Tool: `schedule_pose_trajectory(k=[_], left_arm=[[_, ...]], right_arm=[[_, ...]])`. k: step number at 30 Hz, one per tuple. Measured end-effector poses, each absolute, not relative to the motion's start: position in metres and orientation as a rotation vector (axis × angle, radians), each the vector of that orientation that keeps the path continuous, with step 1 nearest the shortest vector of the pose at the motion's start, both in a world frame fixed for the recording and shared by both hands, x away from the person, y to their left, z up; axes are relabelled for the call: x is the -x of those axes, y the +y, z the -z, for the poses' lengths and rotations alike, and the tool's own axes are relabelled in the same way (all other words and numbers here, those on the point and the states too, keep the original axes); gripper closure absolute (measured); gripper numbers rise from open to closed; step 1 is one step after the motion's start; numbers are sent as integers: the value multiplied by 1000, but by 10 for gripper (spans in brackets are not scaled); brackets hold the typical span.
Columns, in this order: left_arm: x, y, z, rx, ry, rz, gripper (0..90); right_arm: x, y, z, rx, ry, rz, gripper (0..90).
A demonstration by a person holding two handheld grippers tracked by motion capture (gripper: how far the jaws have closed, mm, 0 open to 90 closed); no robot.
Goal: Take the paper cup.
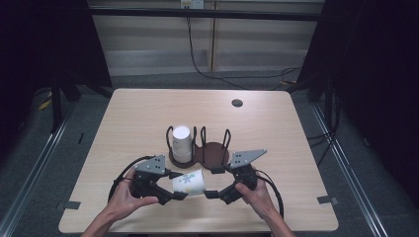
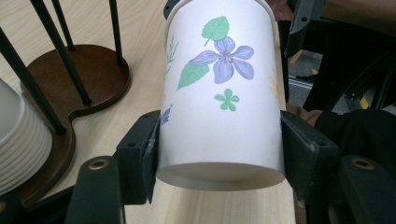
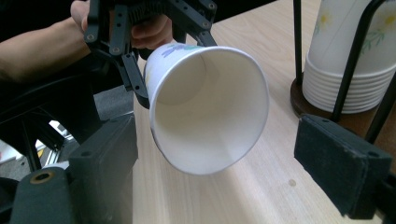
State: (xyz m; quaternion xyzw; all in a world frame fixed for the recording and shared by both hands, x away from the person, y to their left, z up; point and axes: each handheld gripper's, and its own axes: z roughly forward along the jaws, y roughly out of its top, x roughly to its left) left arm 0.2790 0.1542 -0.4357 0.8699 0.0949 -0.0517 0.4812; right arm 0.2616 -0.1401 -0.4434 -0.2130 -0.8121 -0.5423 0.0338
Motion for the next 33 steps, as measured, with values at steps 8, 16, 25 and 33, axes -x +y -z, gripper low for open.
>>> schedule_pose_trajectory(k=[8, 16, 25, 33], left_arm=[[-275, 152, 437, -2081, 208, 108, 366], [-273, 151, 439, -2045, 197, 113, 365], [-272, 150, 441, -2022, 191, 110, 364], [-273, 149, 441, -2006, 189, 130, 363]], right_arm=[[-262, -140, 442, 632, -2458, 1720, 127], [-264, -136, 441, 617, -2431, 1728, 127], [-267, -133, 443, 619, -2411, 1713, 127], [-268, -129, 443, 605, -2389, 1711, 142]])
